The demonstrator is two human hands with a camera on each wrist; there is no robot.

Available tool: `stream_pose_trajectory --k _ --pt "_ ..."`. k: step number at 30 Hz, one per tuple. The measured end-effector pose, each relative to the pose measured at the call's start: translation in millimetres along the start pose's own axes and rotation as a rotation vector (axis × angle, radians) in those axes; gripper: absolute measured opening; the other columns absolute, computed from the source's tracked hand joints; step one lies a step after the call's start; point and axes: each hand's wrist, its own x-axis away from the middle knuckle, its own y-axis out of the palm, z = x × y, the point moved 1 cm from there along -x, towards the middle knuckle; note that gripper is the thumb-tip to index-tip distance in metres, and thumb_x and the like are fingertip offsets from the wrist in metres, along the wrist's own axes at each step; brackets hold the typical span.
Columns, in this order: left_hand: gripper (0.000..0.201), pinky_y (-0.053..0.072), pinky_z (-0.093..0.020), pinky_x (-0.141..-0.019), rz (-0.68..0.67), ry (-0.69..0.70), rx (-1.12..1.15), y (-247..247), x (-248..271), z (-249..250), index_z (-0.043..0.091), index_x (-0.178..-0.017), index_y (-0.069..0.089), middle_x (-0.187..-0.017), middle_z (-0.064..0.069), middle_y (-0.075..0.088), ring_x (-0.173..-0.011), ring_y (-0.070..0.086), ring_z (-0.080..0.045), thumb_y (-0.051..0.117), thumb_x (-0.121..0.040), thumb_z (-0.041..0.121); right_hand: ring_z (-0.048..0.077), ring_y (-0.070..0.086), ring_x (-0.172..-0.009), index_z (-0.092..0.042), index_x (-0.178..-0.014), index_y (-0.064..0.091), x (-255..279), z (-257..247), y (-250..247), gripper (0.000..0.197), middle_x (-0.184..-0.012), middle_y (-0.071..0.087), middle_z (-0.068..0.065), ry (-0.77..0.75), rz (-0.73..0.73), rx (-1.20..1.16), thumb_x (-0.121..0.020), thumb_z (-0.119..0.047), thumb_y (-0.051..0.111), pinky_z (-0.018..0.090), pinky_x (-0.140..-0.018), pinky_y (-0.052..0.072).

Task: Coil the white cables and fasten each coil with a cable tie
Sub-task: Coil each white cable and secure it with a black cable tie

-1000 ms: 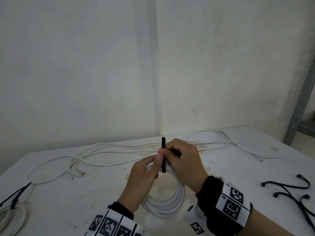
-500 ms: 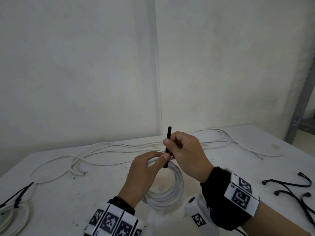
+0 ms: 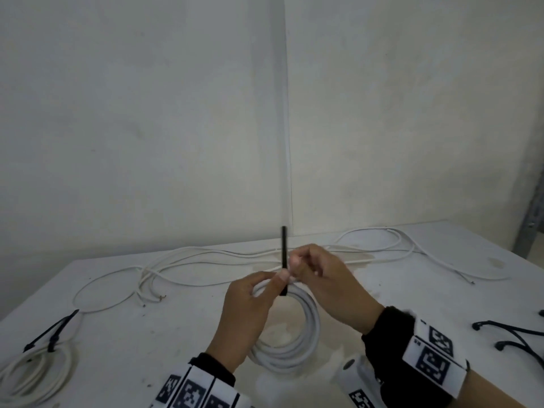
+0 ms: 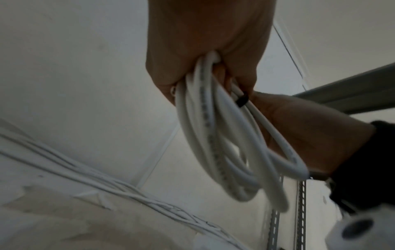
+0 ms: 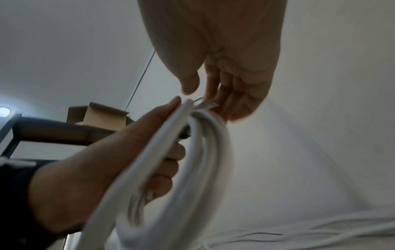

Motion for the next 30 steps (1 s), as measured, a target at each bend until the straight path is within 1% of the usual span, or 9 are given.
stream_pose_trajectory --k 2,4,8,11,14,19,22,24,30 --pt "0.016 0.032 -0.005 -0.043 0.089 -0.034 0.048 -7.0 -5.2 -3.3 0.016 -0.074 0.067 -0.040 0.018 0.052 -0.039 0.046 0.005 0.061 -0.085 0.025 0.013 0.062 -0.088 -0.019 -0.106 0.056 4.8 9.4 7.9 0.047 -0.094 0.065 0.004 0.059 -0.145 0.037 -0.079 -0.055 0.043 0.029 -0.082 0.050" --pt "0.017 0.033 -0.007 -0.043 0.129 -0.059 0.064 -12.9 -10.1 -6.5 0.014 -0.081 0.066 -0.041 0.017 0.052 -0.039 0.044 0.003 0.063 -0.084 0.030 0.013 0.063 -0.076 -0.015 -0.114 0.054 9.4 9.9 17.4 0.055 -0.081 0.062 0.000 0.081 -0.238 -0.019 -0.078 -0.055 0.040 0.023 -0.072 0.049" --pt "0.024 0.036 -0.017 -0.043 0.078 -0.130 0.103 -21.6 -9.7 -12.2 0.013 -0.089 0.064 -0.046 0.010 0.049 -0.041 0.041 -0.004 0.066 -0.078 0.034 0.009 0.055 -0.053 -0.014 -0.104 0.055 4.3 7.1 23.8 0.042 -0.065 0.052 -0.005 0.086 -0.203 -0.061 -0.083 -0.049 0.043 0.024 -0.058 0.046" --pt "0.043 0.050 -0.021 -0.057 -0.099 -0.193 0.189 -34.6 -6.4 -18.4 0.013 -0.102 0.063 -0.061 0.004 0.063 -0.055 0.057 -0.010 0.070 -0.065 0.032 0.007 0.049 -0.045 -0.018 -0.088 0.052 -0.4 8.4 25.0 0.022 -0.063 0.047 -0.001 0.105 -0.152 -0.052 -0.091 -0.038 0.045 0.026 -0.055 0.045" --pt "0.025 0.055 -0.023 -0.066 -0.199 -0.290 0.226 -44.7 -0.3 -23.2 0.005 -0.098 0.063 -0.068 -0.001 0.067 -0.068 0.066 -0.014 0.062 -0.080 0.023 0.007 0.045 -0.041 -0.017 -0.083 0.050 -4.0 14.5 27.5 0.022 -0.059 0.045 0.001 0.137 -0.063 -0.060 -0.093 -0.036 0.045 0.037 -0.060 0.044" --pt "0.022 0.049 -0.028 -0.063 -0.087 -0.355 0.344 -40.2 2.8 -27.6 0.006 -0.080 0.055 -0.052 0.001 0.051 -0.052 0.057 -0.013 0.049 -0.092 0.023 0.007 0.041 -0.038 -0.014 -0.083 0.052 -8.3 13.8 38.7 0.023 -0.061 0.041 -0.001 0.190 -0.002 -0.188 -0.094 -0.034 0.045 0.032 -0.054 0.042" --pt "0.025 0.042 -0.029 -0.061 0.024 -0.301 0.299 -40.2 -0.9 -31.1 0.006 -0.079 0.053 -0.046 0.006 0.043 -0.044 0.046 -0.008 0.048 -0.092 0.027 0.007 0.045 -0.043 -0.013 -0.090 0.056 -8.5 13.1 43.2 0.035 -0.056 0.045 -0.005 0.193 -0.040 -0.283 -0.081 -0.046 0.052 0.034 -0.061 0.042" --pt "0.027 0.043 -0.028 -0.057 0.108 -0.260 0.254 -44.1 -4.2 -33.2 0.006 -0.078 0.053 -0.044 0.009 0.038 -0.041 0.040 -0.006 0.048 -0.091 0.029 0.007 0.048 -0.047 -0.014 -0.093 0.058 -7.9 12.2 46.1 0.035 -0.058 0.048 -0.004 0.202 -0.100 -0.430 -0.072 -0.042 0.056 0.031 -0.063 0.043" --pt "0.031 0.043 -0.027 -0.049 0.221 -0.182 0.065 -51.6 -5.6 -39.1 0.006 -0.075 0.051 -0.039 0.008 0.036 -0.036 0.037 -0.004 0.049 -0.092 0.032 0.005 0.045 -0.045 -0.017 -0.093 0.057 -9.0 12.0 65.0 0.010 -0.062 0.046 0.000 0.198 -0.090 -0.402 -0.094 -0.021 0.048 0.034 -0.064 0.037"
